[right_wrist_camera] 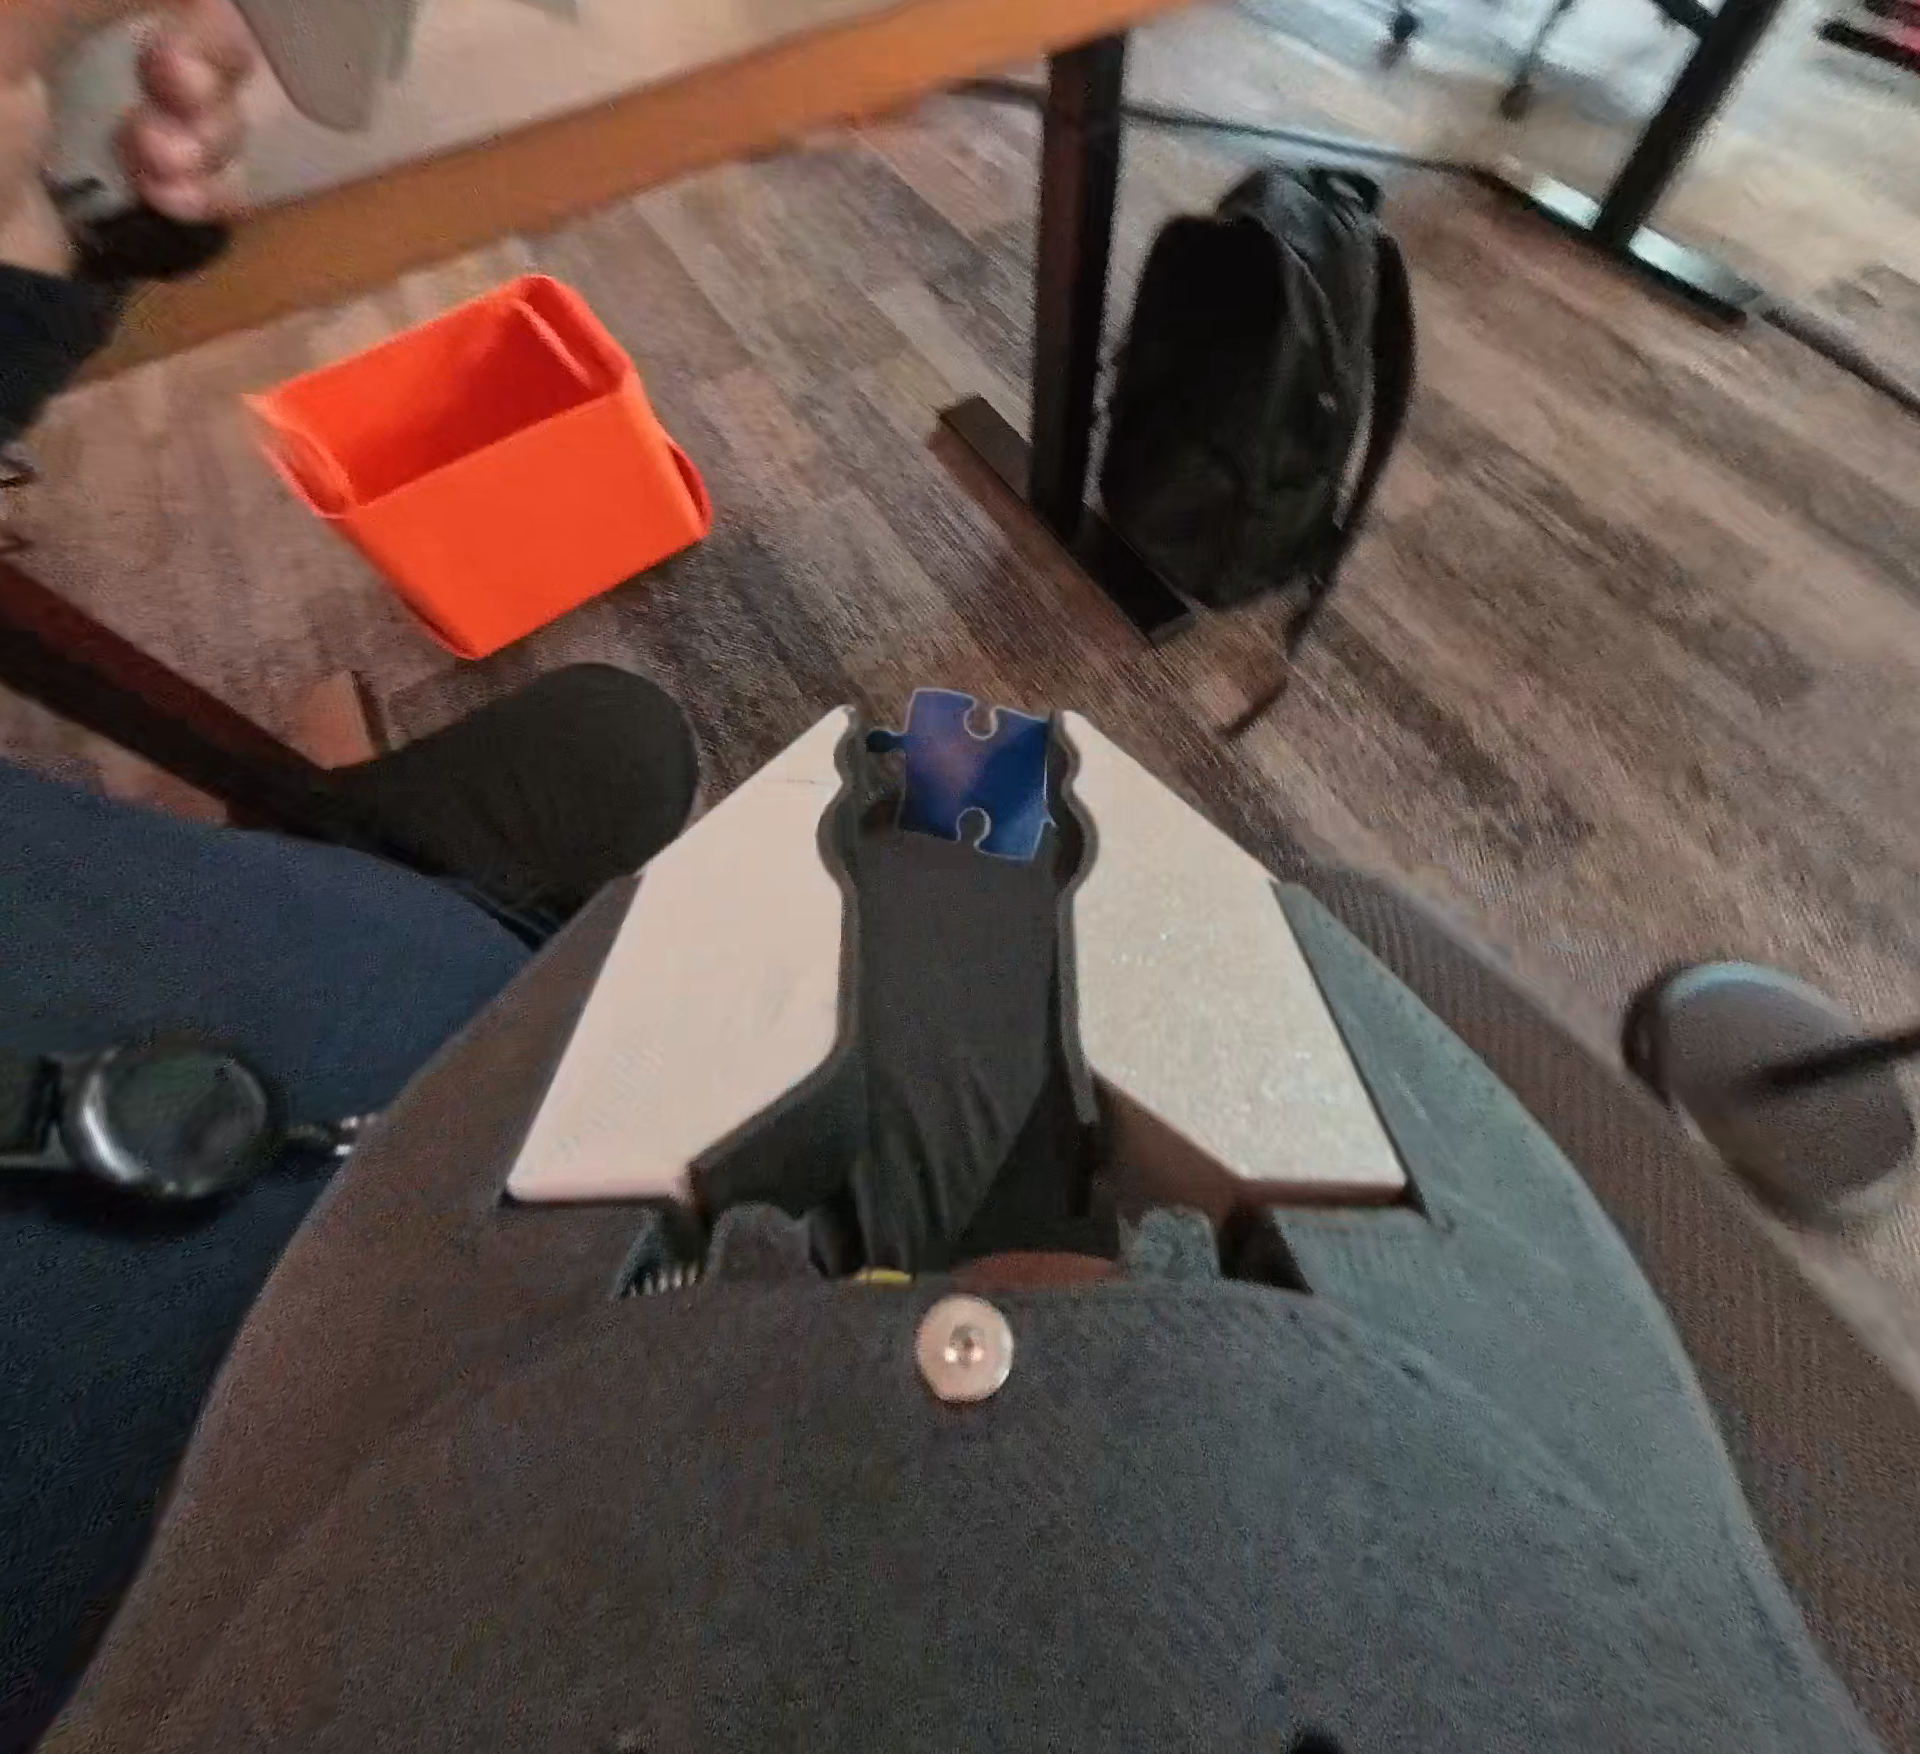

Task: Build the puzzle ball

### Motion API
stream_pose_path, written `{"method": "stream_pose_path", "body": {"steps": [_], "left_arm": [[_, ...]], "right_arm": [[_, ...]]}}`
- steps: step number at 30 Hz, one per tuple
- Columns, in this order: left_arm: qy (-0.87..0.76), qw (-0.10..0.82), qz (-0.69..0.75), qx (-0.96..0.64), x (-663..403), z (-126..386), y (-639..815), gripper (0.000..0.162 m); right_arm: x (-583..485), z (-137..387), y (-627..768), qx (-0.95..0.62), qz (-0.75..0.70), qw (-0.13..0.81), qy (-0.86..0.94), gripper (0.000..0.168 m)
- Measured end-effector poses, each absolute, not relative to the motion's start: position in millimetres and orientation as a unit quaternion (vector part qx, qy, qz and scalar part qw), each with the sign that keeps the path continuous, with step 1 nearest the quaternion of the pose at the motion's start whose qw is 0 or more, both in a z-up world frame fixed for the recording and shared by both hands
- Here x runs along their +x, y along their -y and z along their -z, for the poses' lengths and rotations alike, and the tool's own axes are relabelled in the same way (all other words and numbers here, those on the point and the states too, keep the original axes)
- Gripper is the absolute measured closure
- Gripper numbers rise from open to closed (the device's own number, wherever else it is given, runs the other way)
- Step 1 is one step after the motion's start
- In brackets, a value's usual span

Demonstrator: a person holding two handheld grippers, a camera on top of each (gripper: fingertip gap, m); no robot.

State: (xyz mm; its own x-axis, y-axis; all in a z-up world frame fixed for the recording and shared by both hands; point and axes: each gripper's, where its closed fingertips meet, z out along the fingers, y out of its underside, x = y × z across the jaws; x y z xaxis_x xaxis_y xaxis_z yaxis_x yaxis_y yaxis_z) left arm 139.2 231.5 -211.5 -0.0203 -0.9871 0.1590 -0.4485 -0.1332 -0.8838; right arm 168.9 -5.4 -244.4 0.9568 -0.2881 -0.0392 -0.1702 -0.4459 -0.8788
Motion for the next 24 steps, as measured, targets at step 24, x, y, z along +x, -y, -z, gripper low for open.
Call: {"method": "stream_pose_path", "body": {"steps": [24], "left_arm": [[-0.326,0.565,-0.008,-0.758,-140.2,106.2,-362.6,0.145]], "right_arm": [[73.4,212.0,-408.9,-0.841,-0.095,0.436,0.304,0.136]]}}
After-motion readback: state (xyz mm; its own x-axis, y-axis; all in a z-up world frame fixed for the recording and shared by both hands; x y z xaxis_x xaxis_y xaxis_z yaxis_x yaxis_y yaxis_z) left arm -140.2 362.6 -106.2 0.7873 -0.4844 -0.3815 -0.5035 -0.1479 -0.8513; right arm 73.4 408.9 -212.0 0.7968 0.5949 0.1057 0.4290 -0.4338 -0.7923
